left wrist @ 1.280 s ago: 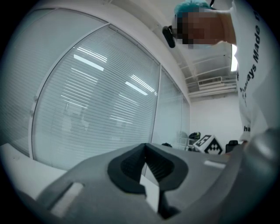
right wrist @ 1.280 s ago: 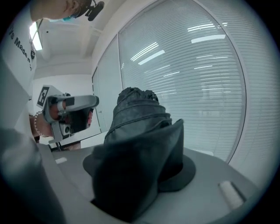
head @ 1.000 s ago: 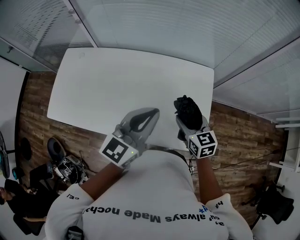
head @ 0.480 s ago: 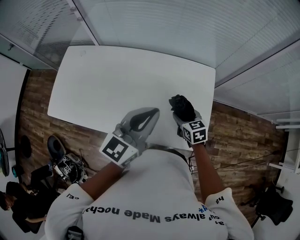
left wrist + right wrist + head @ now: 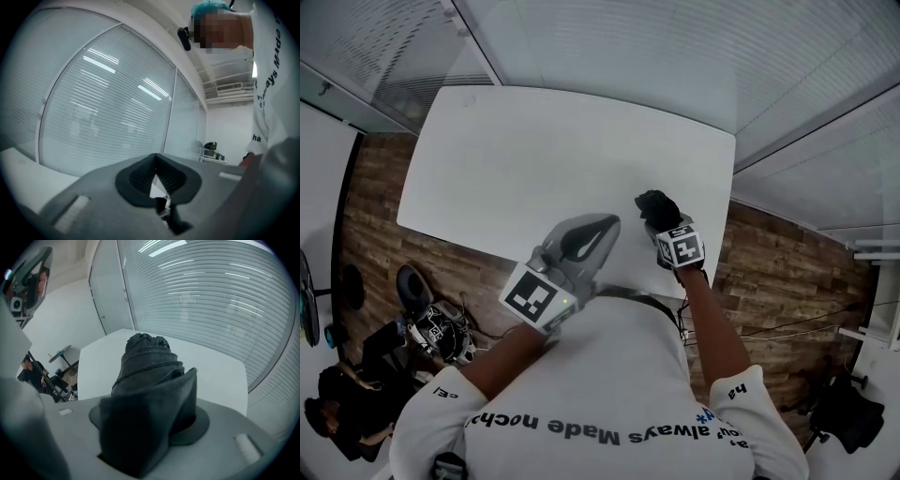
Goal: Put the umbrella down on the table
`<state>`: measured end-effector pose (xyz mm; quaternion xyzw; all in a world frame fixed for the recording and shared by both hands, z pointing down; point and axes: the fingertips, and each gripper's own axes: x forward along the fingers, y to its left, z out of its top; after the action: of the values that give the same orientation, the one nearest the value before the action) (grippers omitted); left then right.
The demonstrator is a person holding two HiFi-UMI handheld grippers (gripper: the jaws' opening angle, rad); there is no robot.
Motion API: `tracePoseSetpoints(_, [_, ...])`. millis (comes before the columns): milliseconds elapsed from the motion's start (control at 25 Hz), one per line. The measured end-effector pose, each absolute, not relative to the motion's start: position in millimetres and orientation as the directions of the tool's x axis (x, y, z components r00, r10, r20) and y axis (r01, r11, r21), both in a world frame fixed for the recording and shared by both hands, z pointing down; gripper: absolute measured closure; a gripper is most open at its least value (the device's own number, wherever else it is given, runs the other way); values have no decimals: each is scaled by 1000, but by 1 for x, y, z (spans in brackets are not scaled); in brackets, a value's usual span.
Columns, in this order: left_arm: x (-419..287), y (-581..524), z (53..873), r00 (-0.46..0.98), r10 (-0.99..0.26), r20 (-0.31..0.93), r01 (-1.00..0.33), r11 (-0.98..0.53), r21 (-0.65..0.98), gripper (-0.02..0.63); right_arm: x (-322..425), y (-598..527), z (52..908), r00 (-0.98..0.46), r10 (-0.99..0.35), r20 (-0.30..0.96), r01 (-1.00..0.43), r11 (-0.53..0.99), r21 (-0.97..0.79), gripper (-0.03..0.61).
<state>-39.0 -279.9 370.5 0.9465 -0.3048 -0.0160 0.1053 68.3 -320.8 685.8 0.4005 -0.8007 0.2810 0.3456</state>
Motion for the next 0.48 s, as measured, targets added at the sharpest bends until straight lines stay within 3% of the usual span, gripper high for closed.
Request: tracePoseSetpoints(480, [-38, -274, 373, 810, -585, 46, -580, -786, 214, 612, 75, -317, 742, -402, -347, 848, -837, 515, -186, 324])
